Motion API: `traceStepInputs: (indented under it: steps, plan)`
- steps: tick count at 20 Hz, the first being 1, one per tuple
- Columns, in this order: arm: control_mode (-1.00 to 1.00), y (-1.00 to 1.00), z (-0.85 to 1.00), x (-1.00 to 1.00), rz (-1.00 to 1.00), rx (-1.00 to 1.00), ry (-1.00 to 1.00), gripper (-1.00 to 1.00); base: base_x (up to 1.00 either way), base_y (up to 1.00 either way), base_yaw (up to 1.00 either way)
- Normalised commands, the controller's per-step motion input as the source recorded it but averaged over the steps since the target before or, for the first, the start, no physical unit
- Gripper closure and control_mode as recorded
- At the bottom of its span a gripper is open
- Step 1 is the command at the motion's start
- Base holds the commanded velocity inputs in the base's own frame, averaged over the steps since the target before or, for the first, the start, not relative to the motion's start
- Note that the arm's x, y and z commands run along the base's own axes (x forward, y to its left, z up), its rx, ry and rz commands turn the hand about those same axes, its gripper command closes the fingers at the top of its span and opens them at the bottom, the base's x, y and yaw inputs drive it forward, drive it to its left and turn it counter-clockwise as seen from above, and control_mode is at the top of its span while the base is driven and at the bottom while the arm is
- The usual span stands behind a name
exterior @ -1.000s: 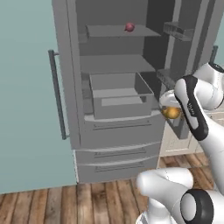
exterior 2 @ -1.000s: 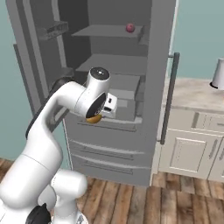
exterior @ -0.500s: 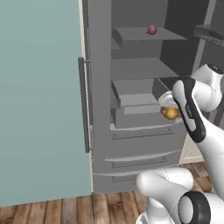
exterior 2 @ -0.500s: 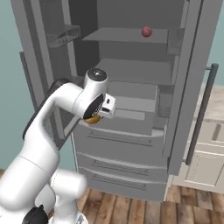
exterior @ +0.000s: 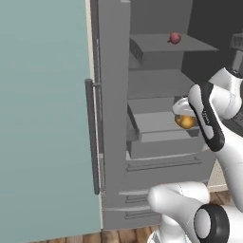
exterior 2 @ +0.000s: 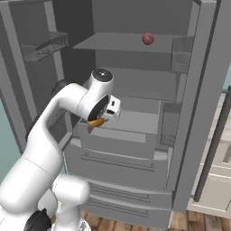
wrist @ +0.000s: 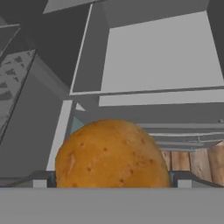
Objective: Place the lemon and potato inside the fridge drawer. Close the drawer after placing the vegetables.
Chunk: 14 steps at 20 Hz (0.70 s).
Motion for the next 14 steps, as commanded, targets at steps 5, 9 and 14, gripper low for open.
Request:
traceStepInputs:
  steps: [5, 9, 14]
  plan:
    - [1.0, 0.0, 0.0, 0.0, 0.0, 0.0, 0.0, 1.0, 0.45, -0.14, 0.0]
    - [1.0, 0.0, 0.0, 0.0, 0.0, 0.0, 0.0, 1.0, 0.48, -0.12, 0.0]
    - [1.0, 0.0, 0.0, 0.0, 0.0, 0.0, 0.0, 1.0, 0.55, -0.3, 0.0]
